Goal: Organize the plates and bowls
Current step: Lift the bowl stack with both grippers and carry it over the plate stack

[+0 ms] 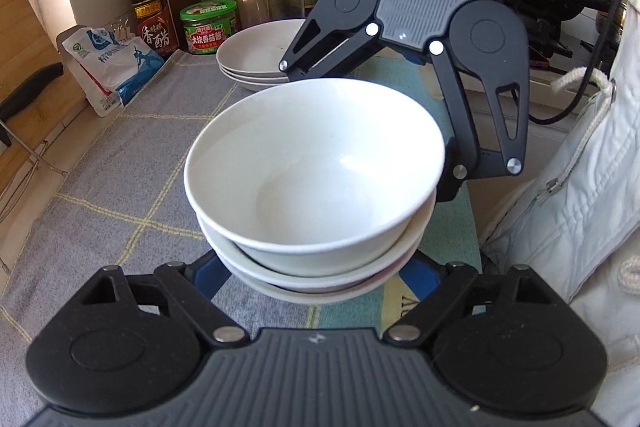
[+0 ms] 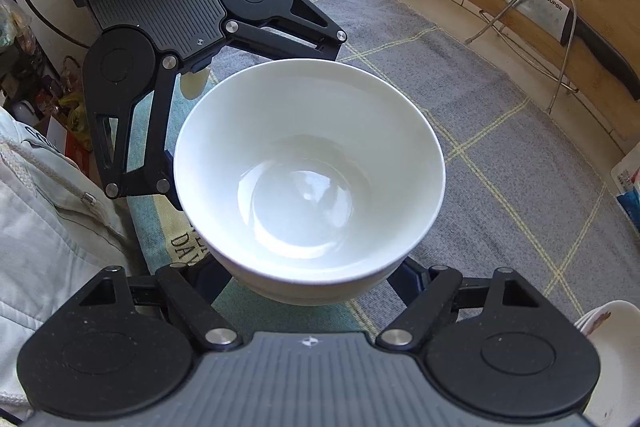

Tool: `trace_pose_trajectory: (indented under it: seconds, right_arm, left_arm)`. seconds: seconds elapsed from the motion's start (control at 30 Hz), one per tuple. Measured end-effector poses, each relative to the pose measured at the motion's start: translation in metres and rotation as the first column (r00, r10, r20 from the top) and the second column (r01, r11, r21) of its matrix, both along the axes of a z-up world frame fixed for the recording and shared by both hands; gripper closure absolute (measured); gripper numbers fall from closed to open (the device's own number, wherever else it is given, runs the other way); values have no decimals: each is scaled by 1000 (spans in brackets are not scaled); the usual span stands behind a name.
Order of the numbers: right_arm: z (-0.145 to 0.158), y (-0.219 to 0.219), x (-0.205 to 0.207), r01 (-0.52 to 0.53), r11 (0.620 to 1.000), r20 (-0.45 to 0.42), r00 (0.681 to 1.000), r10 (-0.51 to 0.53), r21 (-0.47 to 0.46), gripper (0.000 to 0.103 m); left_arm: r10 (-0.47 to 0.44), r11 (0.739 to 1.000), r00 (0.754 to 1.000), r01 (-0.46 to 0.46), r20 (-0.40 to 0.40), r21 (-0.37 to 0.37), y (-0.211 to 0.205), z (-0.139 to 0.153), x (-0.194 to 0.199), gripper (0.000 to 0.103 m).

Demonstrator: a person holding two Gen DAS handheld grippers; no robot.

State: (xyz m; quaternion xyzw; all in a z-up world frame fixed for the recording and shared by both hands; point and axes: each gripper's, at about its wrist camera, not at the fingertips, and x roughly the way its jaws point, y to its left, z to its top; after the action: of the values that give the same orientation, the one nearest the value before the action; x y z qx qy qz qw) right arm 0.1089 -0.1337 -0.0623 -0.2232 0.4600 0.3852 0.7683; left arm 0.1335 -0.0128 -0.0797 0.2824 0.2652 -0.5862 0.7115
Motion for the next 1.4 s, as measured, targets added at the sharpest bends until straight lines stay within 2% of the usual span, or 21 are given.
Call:
trace_pose_trajectory:
  seconds: [0.3, 0.63, 0.93, 1.4]
  right_arm:
    - [20, -62, 2, -12, 1000, 25, 1000, 12, -21, 17]
    - [40, -145, 9, 32, 998, 68, 997, -29, -47, 17]
    - [38, -201, 17, 100, 992, 88, 992, -93, -76, 17]
    - [17, -239, 39, 141, 985, 57, 989, -136, -99, 18]
  left_arm:
    - [14, 1000, 1000, -13, 15, -28, -63, 8, 6, 14]
    - [-28, 997, 998, 32, 60, -67, -146, 16, 19, 14]
    - [-73, 994, 994, 80, 85, -75, -203, 9, 43, 14]
    - [-64, 995, 996, 68, 60, -71, -241, -8, 68, 14]
